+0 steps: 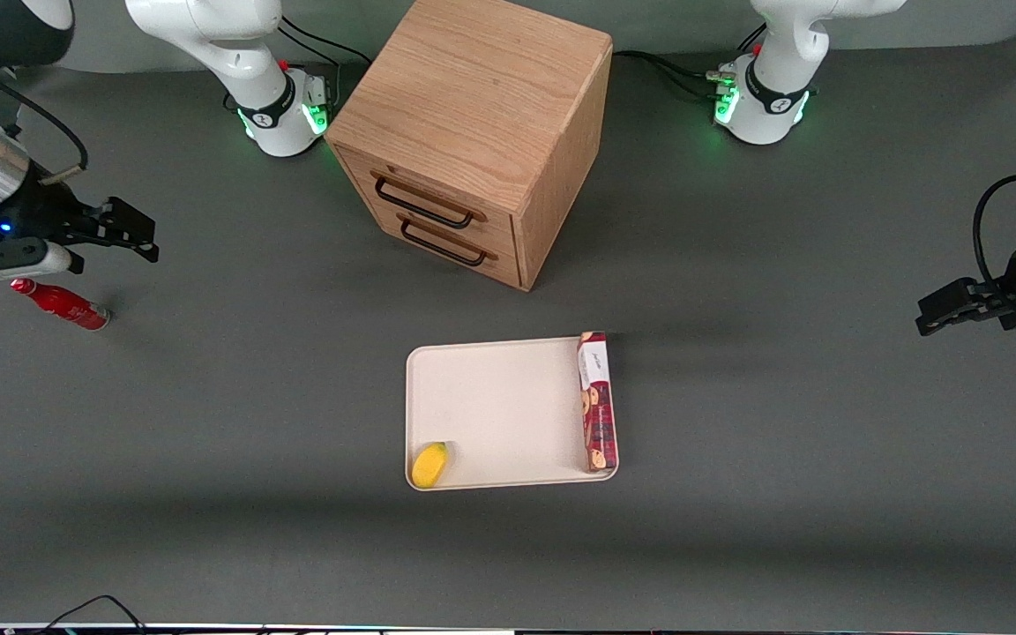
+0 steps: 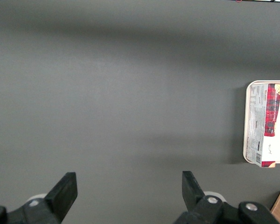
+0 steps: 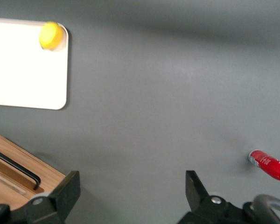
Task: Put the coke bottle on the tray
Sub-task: 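Lower the open right gripper over the red Coca-Cola bottle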
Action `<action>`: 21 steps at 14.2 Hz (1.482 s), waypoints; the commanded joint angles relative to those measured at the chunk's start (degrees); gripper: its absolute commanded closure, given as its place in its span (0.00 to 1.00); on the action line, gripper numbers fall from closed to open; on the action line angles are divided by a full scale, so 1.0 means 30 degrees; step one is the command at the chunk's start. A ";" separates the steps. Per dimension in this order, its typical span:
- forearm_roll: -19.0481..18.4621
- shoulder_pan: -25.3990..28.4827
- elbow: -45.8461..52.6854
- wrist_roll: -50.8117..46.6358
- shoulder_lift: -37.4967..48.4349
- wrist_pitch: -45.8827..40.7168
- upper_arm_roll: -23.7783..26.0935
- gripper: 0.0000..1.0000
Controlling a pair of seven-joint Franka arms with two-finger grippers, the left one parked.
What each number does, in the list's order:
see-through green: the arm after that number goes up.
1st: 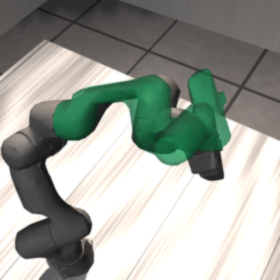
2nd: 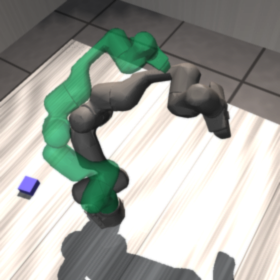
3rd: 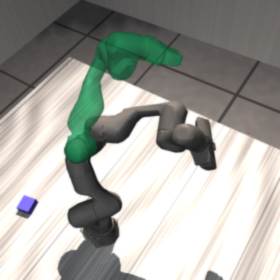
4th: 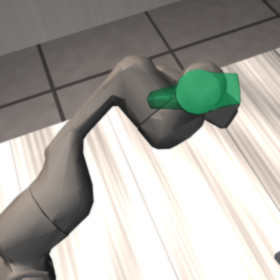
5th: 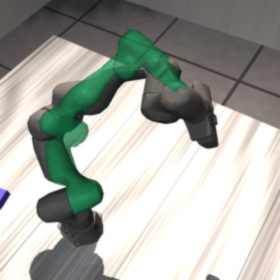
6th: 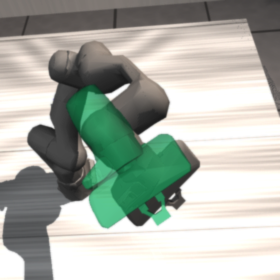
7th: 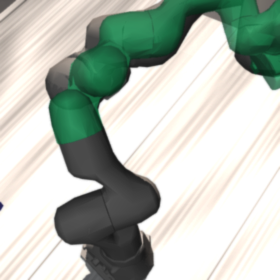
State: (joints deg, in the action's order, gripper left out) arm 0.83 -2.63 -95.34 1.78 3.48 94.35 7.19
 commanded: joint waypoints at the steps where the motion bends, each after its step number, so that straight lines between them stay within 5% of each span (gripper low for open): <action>1: 0.0543 -0.0092 0.0871 -0.0535 -0.0164 -0.0773 -0.0256 0.00; 5: 0.0251 -0.0208 0.0872 -0.0245 -0.0163 -0.1068 -0.1338 0.00; 10: -0.1300 -0.0179 -0.0179 0.6630 -0.0309 -0.1774 -0.6987 0.00; 12: -0.2034 -0.0238 -0.1756 0.9467 -0.0367 0.0557 -0.8716 0.00; 17: -0.1657 -0.0414 -0.5946 1.4310 -0.2414 0.8056 -1.1769 0.00; 21: 0.1065 -0.0472 -0.7711 1.7096 -0.3908 1.1027 -1.3060 0.00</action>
State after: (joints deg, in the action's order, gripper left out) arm 0.35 -4.21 -117.02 48.51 -7.00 124.75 -30.52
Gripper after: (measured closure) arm 0.000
